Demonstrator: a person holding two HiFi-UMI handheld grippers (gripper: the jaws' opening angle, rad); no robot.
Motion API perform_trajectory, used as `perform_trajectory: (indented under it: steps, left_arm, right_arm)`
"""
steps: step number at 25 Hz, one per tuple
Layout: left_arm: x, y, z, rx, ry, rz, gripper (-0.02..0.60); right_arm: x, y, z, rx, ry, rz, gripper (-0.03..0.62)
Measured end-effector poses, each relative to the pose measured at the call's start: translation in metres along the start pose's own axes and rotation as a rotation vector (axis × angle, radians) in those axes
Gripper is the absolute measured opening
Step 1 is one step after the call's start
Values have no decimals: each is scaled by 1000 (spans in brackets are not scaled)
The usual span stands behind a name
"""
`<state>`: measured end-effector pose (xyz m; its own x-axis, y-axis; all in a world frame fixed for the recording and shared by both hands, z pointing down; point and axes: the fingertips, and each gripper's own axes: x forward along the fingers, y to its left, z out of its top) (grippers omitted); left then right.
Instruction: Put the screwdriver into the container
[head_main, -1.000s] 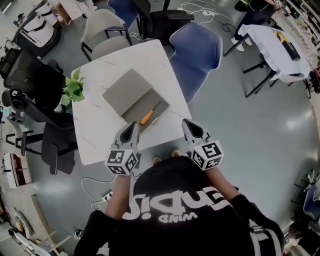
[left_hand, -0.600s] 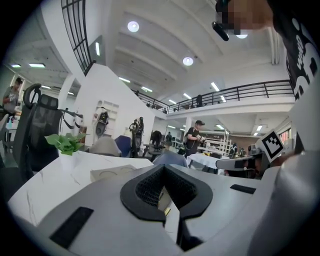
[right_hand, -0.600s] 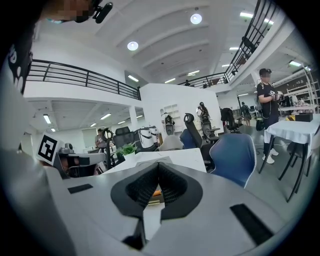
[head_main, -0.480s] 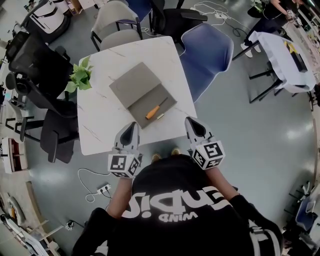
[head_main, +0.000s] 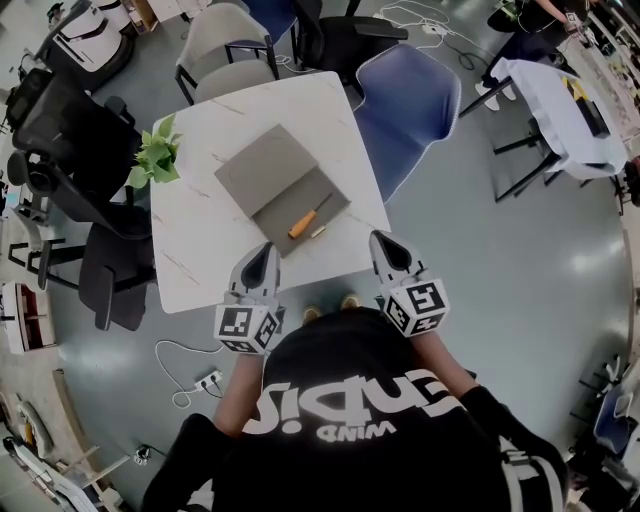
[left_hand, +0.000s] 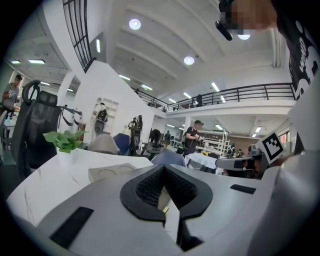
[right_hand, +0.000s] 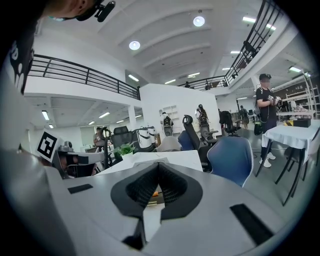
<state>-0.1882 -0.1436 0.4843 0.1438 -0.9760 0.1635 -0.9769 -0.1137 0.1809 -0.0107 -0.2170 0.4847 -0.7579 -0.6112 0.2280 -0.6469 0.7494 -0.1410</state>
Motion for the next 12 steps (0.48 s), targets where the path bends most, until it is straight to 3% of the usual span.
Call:
perform_trajectory:
  steps: [12]
  left_arm:
    - [5,7,4,26,1,27,14]
  right_arm:
    - [3,2,3,-15,4,3,12]
